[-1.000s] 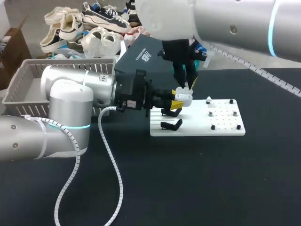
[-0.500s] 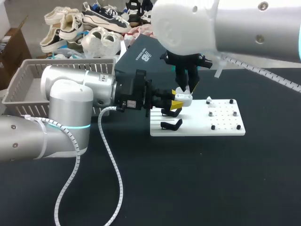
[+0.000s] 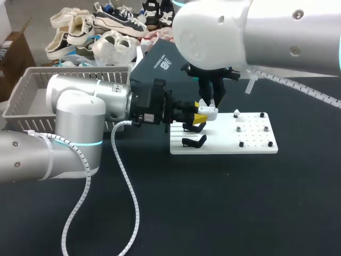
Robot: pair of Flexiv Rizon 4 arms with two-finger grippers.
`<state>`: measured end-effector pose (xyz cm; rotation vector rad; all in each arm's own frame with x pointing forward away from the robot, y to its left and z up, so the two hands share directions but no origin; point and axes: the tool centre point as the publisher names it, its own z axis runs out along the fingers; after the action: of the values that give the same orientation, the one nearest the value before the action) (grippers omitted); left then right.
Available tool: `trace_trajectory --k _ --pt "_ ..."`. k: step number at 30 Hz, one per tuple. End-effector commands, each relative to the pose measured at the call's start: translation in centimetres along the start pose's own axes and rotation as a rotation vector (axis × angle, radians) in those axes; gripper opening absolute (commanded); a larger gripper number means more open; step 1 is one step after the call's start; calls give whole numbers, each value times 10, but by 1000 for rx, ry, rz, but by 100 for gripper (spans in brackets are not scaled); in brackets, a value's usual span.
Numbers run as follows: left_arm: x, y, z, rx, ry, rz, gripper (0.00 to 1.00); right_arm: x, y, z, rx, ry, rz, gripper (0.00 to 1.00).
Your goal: Pick up each earbud case from the left stands, insert the matching earbuds, close the lid, and place the case in the box.
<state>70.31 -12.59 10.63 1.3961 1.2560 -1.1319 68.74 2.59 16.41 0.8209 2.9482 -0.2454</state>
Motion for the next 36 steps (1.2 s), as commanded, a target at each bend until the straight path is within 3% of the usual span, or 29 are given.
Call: trace_trajectory --k 1,36 --pt "1 2 1 3 -2 1 0 -1 3 1 3 -2 3 0" --pt "1 2 1 3 -2 1 0 -5 6 12 -7 34 26 0"
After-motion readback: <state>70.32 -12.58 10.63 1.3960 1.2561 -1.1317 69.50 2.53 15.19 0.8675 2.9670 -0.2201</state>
